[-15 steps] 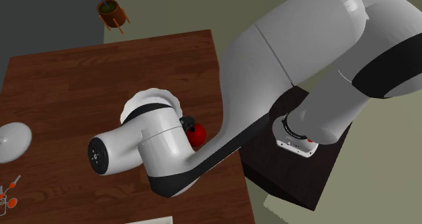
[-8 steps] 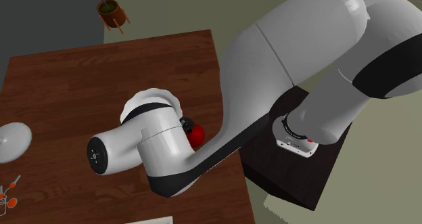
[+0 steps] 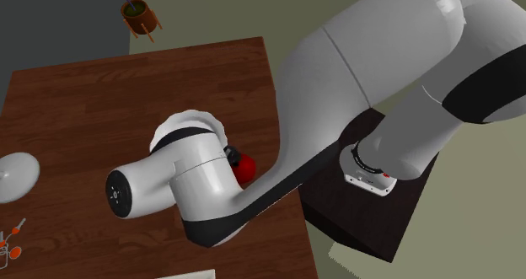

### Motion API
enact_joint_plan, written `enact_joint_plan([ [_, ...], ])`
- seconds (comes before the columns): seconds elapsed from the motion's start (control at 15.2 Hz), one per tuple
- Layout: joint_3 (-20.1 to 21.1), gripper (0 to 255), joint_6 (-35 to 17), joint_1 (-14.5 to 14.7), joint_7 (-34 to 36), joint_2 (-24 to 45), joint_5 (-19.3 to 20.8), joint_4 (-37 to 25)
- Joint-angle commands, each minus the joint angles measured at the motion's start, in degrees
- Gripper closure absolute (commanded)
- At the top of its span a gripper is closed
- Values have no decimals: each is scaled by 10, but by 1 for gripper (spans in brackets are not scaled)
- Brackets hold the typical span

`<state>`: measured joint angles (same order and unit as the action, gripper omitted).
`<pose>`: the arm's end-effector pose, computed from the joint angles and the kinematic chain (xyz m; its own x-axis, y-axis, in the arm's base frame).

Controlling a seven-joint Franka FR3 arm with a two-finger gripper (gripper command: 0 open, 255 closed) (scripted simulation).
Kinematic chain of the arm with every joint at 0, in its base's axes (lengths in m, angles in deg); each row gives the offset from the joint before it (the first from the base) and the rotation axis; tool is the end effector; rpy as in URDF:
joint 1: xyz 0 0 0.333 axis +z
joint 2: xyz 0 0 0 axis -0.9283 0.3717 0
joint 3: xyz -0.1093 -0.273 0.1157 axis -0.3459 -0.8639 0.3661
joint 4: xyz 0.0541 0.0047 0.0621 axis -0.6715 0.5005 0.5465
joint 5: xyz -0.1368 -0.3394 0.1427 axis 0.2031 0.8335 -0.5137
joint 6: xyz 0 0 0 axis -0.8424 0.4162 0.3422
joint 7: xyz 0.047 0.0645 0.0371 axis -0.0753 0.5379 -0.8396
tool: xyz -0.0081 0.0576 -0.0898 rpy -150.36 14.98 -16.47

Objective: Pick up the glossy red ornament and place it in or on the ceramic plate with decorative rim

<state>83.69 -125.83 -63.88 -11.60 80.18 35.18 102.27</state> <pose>0.3586 0.3898 0.3649 0.9878 -0.1498 -0.0431 -0.1138 -0.8818 0.4576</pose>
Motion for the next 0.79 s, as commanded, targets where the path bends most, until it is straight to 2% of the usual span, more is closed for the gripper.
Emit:
enact_joint_plan([
  [0.0,1,255,11,-2,-7,-7,-6,-5],
  [0.46,6,255,54,-7,-29,-34,-25,-34],
  [0.53,5,255,48,-5,-24,-28,-21,-32],
  [0.59,5,0,48,-5,-24,-28,-21,-32],
  [0.73,-12,0,-66,-60,-43,-152,-115,75],
])
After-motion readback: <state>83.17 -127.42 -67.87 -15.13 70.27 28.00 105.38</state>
